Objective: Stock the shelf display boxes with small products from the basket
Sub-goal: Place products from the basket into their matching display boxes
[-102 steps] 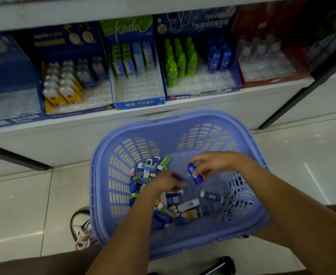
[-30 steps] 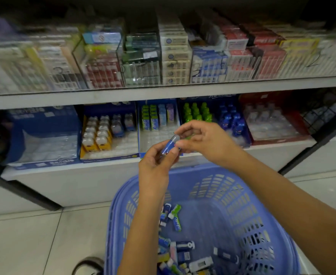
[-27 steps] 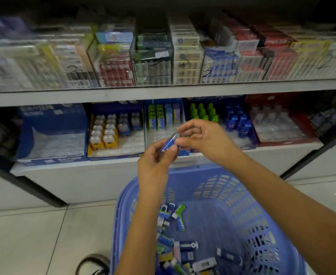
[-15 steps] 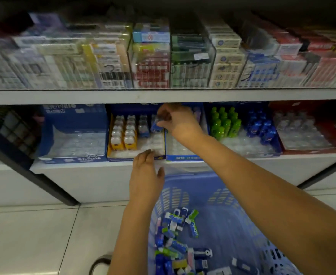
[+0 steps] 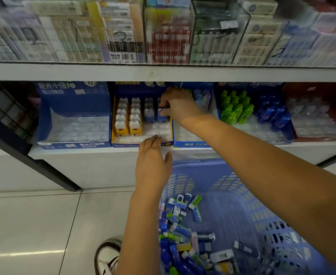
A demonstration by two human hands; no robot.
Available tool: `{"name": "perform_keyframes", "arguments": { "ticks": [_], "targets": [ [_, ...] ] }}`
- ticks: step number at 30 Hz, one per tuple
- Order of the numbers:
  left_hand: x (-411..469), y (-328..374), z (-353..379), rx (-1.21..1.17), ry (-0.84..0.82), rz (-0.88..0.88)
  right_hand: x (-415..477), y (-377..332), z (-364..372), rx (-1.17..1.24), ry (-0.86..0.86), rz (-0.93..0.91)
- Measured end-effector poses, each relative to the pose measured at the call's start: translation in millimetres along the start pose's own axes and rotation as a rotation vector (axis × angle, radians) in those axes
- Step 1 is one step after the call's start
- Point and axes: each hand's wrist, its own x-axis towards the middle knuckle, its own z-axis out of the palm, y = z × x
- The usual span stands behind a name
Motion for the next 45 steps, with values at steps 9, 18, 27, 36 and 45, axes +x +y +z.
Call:
{"name": "perform_keyframes", "arguments": {
  "ticks": [9,18,27,36,45],
  "targets": [
    [-20,15,18,-0.151,-0.006,-0.005,-125,47,36,0.325,0.177,0.050],
    [-61,-33,136,0.266,-0.708,-0.142,-209,125,196,0.425,-0.565,0.506],
    [-64,-73,176,0.466,-0.723,-0.089,-192,100,295,0.343,-0.618,0.525],
    [-68,-87,198,0.480,-0.575,-0.164,-202,117,296,0.361,-0.677,0.583],
    [-58,-50,171,0.042,-0.638,-0.299,-216,163,224,0.869,-0.565,0.650]
  ]
}}
